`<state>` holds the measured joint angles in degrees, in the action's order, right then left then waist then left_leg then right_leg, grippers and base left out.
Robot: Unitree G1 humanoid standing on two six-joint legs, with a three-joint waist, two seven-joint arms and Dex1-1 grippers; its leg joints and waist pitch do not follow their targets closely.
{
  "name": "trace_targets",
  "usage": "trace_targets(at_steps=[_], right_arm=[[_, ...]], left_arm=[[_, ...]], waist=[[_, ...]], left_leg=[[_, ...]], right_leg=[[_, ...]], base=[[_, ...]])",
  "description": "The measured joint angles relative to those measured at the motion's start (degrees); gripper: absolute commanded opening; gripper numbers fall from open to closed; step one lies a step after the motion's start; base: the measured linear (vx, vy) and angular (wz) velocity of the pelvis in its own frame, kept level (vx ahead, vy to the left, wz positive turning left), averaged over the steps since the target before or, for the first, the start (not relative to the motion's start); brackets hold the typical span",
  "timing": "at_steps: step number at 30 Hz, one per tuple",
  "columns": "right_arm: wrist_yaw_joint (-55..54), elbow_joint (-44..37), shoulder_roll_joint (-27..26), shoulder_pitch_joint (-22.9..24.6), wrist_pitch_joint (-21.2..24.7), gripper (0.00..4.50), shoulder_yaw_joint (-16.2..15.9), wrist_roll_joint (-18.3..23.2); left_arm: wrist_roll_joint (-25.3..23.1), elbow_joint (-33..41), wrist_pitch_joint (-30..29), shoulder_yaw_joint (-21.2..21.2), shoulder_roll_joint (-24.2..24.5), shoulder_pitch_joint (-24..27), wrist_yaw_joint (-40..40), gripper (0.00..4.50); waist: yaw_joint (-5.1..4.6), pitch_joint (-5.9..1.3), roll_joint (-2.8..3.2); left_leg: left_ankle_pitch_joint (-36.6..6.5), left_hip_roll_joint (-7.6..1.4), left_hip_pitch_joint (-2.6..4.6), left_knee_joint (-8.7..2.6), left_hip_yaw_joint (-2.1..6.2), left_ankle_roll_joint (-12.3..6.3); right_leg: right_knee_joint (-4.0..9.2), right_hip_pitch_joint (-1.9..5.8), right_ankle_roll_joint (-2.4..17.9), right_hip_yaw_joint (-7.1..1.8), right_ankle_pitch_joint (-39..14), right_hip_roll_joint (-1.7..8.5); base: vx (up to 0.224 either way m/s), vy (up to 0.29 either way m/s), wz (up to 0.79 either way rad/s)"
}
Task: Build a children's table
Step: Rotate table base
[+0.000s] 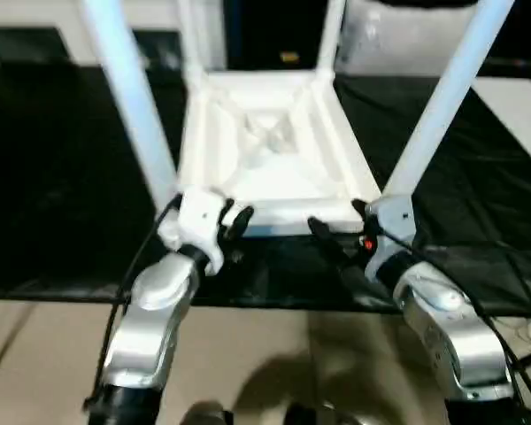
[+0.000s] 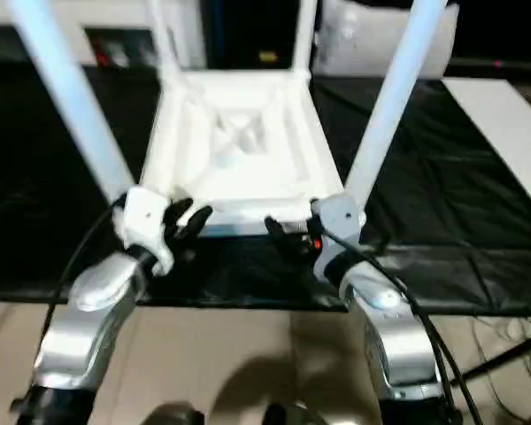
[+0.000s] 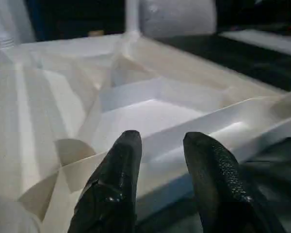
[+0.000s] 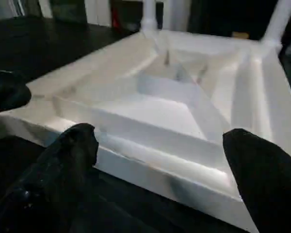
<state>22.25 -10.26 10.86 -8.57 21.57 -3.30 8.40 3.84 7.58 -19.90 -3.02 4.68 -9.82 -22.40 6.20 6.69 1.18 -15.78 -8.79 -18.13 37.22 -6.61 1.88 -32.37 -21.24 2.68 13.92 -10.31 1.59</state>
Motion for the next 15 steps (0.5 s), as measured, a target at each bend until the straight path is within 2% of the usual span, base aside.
trace_targets(at_steps=[1,2,3,4,5,6,7,8,12,14,15], right_arm=[[0.60,-0.04,0.22,0.06,-1.12,4.50,-0.17,0.01],[1.45,-0.32,0.41,0.05,-1.66,4.50,-0.19,0.69],[2.36,-0.43,0.45,0.31,-1.57,4.50,-0.07,1.78],[3.09,-0.44,0.31,0.01,-0.98,4.50,0.03,2.81],[3.73,-0.71,0.30,0.29,-0.67,4.50,-0.12,3.28],[4.52,-0.80,0.73,0.56,-0.52,4.50,-0.21,3.30],[4.83,-0.77,0.86,0.81,-0.31,4.50,-0.25,3.32],[5.28,-0.77,0.80,1.09,-0.08,4.50,-0.26,3.63],[6.41,-0.66,0.63,1.47,0.29,4.50,-0.15,5.64],[6.62,-0.50,1.00,1.54,0.29,4.50,0.40,5.80],[6.96,-0.46,1.02,1.49,0.30,4.50,0.19,5.88]], left_arm=[[0.90,1.03,-0.28,-0.23,0.67,0.11,-1.05,1.89],[1.54,2.18,-0.44,-0.20,1.74,0.06,-2.24,1.89],[2.17,2.49,-0.64,-0.14,2.81,0.49,-3.52,1.99],[2.40,2.70,-0.92,-0.08,3.40,1.35,-4.45,2.17],[2.69,2.65,-1.27,0.28,4.03,2.71,-5.27,2.17],[3.16,2.77,-1.70,0.26,4.48,3.74,-6.34,2.27],[3.54,3.06,-1.87,0.29,5.27,3.97,-7.25,2.27],[4.29,3.98,-2.18,0.58,6.47,4.47,-8.22,2.37],[9.46,9.19,-5.45,3.73,14.71,9.89,-14.78,2.69],[10.36,9.59,-6.58,5.50,15.83,10.70,-16.20,2.77],[11.54,10.61,-7.12,6.30,17.08,11.72,-17.48,2.95]], waist=[[0.28,0.08,0.57],[0.01,-0.18,-1.00],[0.05,-0.26,-2.33],[0.03,-0.28,-3.76],[0.11,-0.23,-3.28],[0.24,-0.32,-2.93],[0.26,-0.43,-2.73],[0.03,-0.59,-2.62],[-2.24,-0.73,-2.80],[-2.77,-0.73,-2.87],[-2.90,-0.72,-2.99]], left_leg=[[0.25,-1.40,-0.33,-0.27,-0.91,0.62],[0.57,-1.82,-0.47,-0.40,-2.58,1.14],[0.69,-1.61,-0.02,-0.25,-4.74,1.34],[0.70,-1.27,0.70,-0.40,-5.41,1.57],[0.66,-0.30,0.76,-0.70,-4.19,1.58],[0.69,0.33,0.10,-1.24,-3.38,1.56],[1.17,0.65,-0.32,-1.83,-3.02,1.53],[3.03,0.49,-0.55,-2.45,-2.92,1.50],[3.51,0.33,-1.64,-2.73,-2.97,0.94],[3.51,0.34,-1.88,-2.72,-3.00,0.94],[3.51,0.32,-1.97,-2.72,-3.01,0.94]], right_leg=[[-1.14,-0.32,-2.66,-0.22,-1.66,-0.57],[-5.02,-1.19,-2.03,-3.19,-2.25,0.13],[-7.34,-0.57,-0.94,-7.59,-4.01,1.92],[-7.70,-0.74,-0.45,-8.86,-5.02,2.07],[-7.36,-0.56,-0.44,-8.89,-5.15,2.15],[-6.67,-0.33,-0.50,-9.00,-5.14,2.12],[-6.38,-0.61,-0.62,-9.04,-4.99,2.02],[-5.91,-0.79,-0.55,-9.04,-4.20,1.69],[-4.57,-1.20,0.30,-8.91,-2.45,1.47],[-4.41,-1.34,0.27,-8.89,-2.36,1.48],[-4.28,-1.36,0.25,-8.88,-2.27,1.48]], base=[[-0.113,0.050,0.09],[-0.006,-0.007,0.28],[-0.006,-0.007,0.28],[0.022,-0.076,0.13],[0.000,0.000,0.00],[0.000,0.000,0.00],[0.000,0.000,0.00],[0.000,0.000,0.00],[0.000,0.000,0.00],[0.000,0.000,0.00],[0.000,0.000,0.00]])
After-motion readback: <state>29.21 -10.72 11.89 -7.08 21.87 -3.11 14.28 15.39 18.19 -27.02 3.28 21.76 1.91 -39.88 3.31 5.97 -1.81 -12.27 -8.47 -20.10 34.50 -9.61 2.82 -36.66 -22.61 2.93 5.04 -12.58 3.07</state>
